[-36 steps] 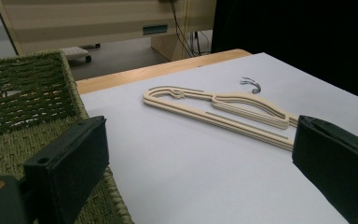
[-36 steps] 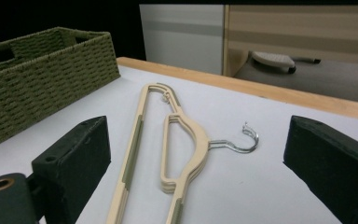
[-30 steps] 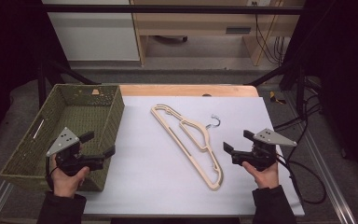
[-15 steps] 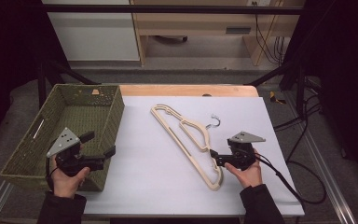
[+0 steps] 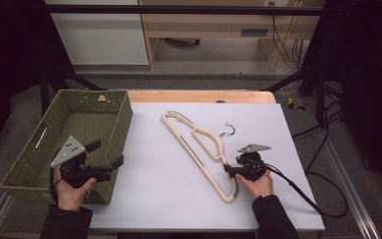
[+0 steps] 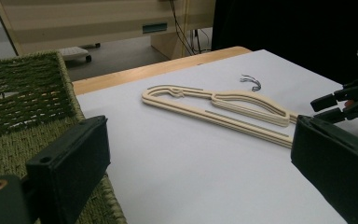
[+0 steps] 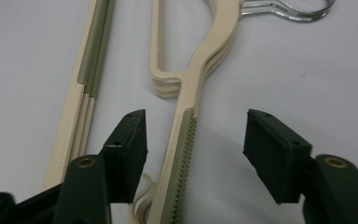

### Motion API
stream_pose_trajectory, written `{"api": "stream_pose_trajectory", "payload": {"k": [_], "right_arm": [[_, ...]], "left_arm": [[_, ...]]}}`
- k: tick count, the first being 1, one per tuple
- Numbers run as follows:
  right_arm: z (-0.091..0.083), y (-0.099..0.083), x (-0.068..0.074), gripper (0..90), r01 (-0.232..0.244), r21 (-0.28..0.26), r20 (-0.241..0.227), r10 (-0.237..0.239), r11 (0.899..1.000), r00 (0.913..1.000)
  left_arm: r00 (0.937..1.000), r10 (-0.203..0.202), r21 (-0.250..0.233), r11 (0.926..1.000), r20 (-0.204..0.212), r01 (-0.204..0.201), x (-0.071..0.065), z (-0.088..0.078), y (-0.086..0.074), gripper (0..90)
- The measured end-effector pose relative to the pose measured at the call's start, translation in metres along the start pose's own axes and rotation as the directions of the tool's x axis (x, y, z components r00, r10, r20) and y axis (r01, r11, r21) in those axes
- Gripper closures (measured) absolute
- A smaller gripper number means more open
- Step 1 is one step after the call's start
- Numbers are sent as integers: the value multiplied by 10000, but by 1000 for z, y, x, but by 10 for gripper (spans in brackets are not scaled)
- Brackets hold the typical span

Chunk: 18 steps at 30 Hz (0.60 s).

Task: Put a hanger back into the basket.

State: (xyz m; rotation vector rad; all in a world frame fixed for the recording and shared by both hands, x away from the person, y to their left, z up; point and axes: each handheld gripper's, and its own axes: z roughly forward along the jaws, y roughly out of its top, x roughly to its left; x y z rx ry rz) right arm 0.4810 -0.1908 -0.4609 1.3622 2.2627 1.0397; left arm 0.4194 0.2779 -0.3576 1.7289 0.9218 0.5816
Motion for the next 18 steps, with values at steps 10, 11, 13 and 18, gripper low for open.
{"api": "stream_pose_trajectory", "payload": {"k": [10,11,13,18], "right_arm": [[14,0,-3,601,-422,760,-291,445,9962,9986],[15,0,-2,622,-561,841,-380,594,9949,9975],[16,0,-3,658,-676,889,-480,721,9937,9962],[16,1,-3,732,-970,996,-663,1039,9903,9924]], "left_arm": [[10000,-1,24,10000,-10,1,0,1,0,49],[10000,-7,24,10000,-6,7,0,1,0,49],[10000,8,20,10000,-7,-8,0,1,0,50],[10000,-40,27,10000,1,40,0,2,-1,51]]}}
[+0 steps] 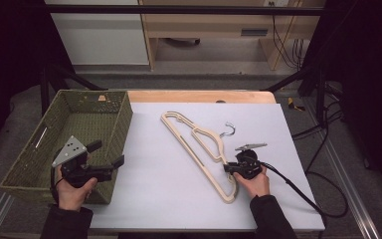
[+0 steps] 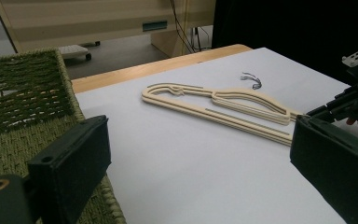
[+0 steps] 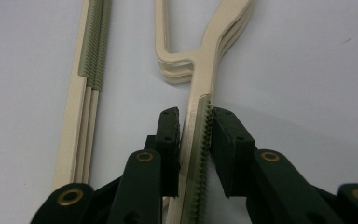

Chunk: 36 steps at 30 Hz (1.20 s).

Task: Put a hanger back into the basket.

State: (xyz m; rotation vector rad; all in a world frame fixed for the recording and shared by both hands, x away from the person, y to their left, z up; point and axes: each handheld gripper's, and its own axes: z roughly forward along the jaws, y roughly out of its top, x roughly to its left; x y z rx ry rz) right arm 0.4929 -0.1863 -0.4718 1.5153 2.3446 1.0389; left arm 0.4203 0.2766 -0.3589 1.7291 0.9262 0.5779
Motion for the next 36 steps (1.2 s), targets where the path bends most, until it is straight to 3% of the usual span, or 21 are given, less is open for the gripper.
{"api": "stream_pose_trajectory", "payload": {"k": [3,11,21,36], "right_arm": [[-2,1,0,769,-354,-18,94,354,9994,9993],[-6,3,0,793,-762,-153,367,767,9970,9964],[-20,5,0,800,-715,-688,389,743,9951,9965],[-36,5,5,804,-481,-1256,-50,478,9909,9988]], "left_arm": [[10000,11,6,10000,8,-11,0,0,0,51],[10000,13,-2,10000,-11,-13,0,0,0,52],[9999,132,18,9999,-36,-132,-2,-1,1,54],[9998,210,18,9998,-3,-210,-7,0,2,58]]}}
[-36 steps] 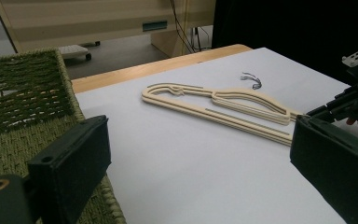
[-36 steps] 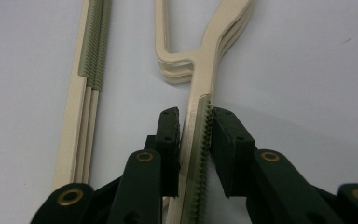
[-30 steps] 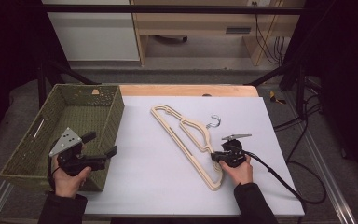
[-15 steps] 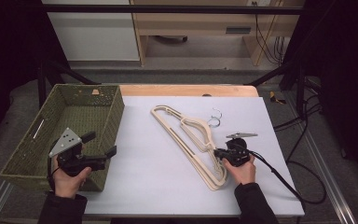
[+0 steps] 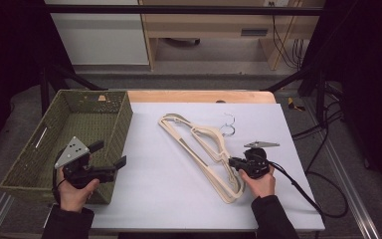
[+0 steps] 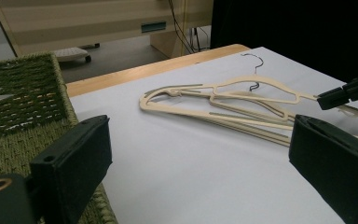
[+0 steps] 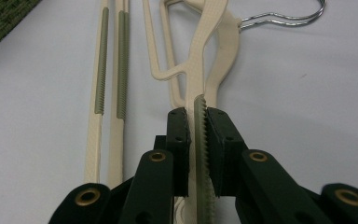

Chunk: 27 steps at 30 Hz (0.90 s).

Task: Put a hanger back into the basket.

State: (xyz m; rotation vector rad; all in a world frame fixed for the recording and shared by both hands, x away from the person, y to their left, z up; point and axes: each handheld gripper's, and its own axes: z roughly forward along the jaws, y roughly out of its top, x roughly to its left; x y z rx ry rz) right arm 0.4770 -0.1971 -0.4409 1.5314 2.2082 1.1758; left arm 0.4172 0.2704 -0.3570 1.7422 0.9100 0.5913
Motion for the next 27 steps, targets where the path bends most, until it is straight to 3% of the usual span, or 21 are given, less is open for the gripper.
{"api": "stream_pose_trajectory", "payload": {"k": [7,16,22,26,27], "right_arm": [[-6,1,5,806,289,-160,-72,-290,9995,9996],[-12,0,9,812,766,-404,-315,-778,9962,9965],[-15,-2,12,819,868,-479,-516,-892,9951,9947],[-16,-4,14,834,916,-514,-955,-962,9945,9908],[-16,-4,15,836,952,-517,-1084,-1004,9941,9890]], "left_arm": [[9999,-33,-9,10000,108,33,-6,4,0,64],[9982,231,249,9994,547,-245,-30,19,7,65],[9967,232,514,9983,780,-272,-44,40,15,70],[9945,320,599,9975,996,-381,-52,55,21,69],[9935,335,670,9969,1089,-409,-58,68,27,69]]}}
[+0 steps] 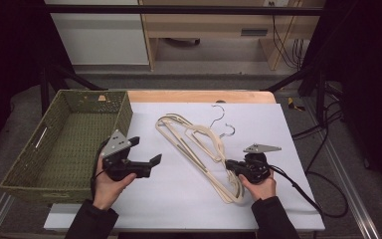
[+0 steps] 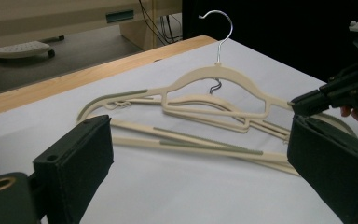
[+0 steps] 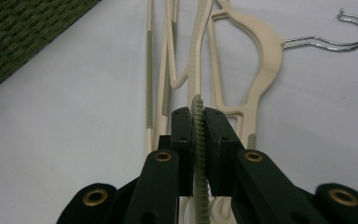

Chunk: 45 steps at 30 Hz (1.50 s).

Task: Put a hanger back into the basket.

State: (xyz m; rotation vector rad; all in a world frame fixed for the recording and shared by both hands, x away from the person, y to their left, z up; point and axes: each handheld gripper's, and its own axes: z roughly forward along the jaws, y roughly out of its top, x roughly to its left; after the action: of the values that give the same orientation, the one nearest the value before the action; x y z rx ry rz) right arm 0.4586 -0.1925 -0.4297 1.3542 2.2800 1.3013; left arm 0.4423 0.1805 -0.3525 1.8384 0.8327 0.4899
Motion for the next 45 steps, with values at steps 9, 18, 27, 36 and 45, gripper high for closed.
{"api": "stream_pose_trajectory", "payload": {"k": [9,18,27,36,45], "right_arm": [[2,-3,3,842,54,25,-326,-53,10000,9995],[2,-3,3,841,30,44,-401,-29,10000,9992],[2,-3,3,842,123,0,-492,-122,9999,9987],[1,-3,4,844,137,12,-638,-136,9999,9979],[1,-2,7,847,248,-35,-793,-250,9997,9965]], "left_arm": [[9978,339,84,9994,578,-345,-21,47,25,82],[9955,469,424,9978,823,-505,-27,97,37,131],[9969,363,442,9982,693,-394,-28,141,39,269],[9960,403,710,9964,791,-459,-28,167,37,537],[9948,444,644,9967,920,-505,-25,175,36,772]]}}
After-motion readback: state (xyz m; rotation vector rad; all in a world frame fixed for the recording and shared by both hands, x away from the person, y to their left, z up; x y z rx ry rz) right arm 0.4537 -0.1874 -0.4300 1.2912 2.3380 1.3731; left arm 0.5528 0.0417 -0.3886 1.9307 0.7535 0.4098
